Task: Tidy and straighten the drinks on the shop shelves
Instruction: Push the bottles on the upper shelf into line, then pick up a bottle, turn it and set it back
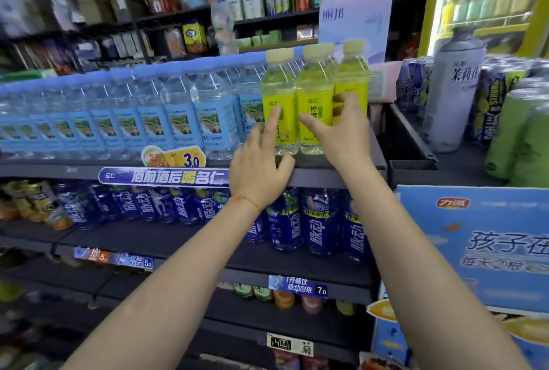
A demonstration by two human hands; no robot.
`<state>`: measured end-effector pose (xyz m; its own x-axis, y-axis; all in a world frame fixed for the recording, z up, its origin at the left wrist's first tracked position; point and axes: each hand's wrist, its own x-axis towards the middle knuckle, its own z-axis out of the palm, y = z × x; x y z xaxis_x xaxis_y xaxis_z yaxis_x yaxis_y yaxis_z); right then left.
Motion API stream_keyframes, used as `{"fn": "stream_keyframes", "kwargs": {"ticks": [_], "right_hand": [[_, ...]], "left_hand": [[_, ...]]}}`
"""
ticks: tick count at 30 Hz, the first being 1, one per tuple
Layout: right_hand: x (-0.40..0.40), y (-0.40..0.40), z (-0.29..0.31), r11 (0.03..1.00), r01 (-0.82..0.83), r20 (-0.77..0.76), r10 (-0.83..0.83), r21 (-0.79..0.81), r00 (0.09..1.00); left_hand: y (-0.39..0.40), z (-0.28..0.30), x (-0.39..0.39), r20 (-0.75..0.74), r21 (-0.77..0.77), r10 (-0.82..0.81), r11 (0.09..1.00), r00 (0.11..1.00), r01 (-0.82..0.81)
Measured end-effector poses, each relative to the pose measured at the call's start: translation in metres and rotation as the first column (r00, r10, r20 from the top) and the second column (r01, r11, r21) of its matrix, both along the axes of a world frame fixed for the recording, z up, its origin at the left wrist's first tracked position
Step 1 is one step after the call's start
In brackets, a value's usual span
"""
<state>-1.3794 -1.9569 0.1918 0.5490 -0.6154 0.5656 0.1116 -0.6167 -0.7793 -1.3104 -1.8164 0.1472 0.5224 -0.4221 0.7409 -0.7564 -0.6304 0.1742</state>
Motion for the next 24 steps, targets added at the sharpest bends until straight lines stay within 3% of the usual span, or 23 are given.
{"fn": "stream_keyframes", "kwargs": {"ticks": [8, 10, 12, 15, 19, 24], "right_hand": [[-0.008, 0.018, -0.002, 0.996, 0.085, -0.013, -0.085, -0.011, 0.996], [-0.016, 0.041, -0.006, 0.990, 0.139, 0.073, -0.138, -0.013, 0.988], [-0.024, 0.074, -0.011, 0.980, 0.195, 0.190, -0.184, -0.042, 0.964], [-0.025, 0.137, -0.026, 0.992, 0.121, 0.250, -0.105, -0.048, 0.962], [-0.011, 0.239, -0.064, 0.986, -0.165, 0.011, 0.165, 0.021, 0.986], [0.025, 0.380, -0.129, 0.934, -0.334, -0.213, 0.355, 0.130, 0.910]], "left_hand": [[0.005, 0.001, 0.001, -0.062, 0.037, -0.055, 0.998, 0.997, 0.057], [0.017, 0.002, -0.006, -0.183, -0.102, -0.210, 0.976, 0.960, 0.194], [0.043, 0.001, -0.018, -0.214, -0.293, -0.359, 0.911, 0.909, 0.291], [0.108, -0.006, -0.025, -0.225, -0.401, -0.418, 0.863, 0.880, 0.307], [0.228, -0.032, -0.003, -0.494, -0.507, -0.438, 0.847, 0.751, 0.161], [0.398, -0.097, 0.035, -0.706, -0.514, -0.369, 0.854, 0.605, -0.079]]}}
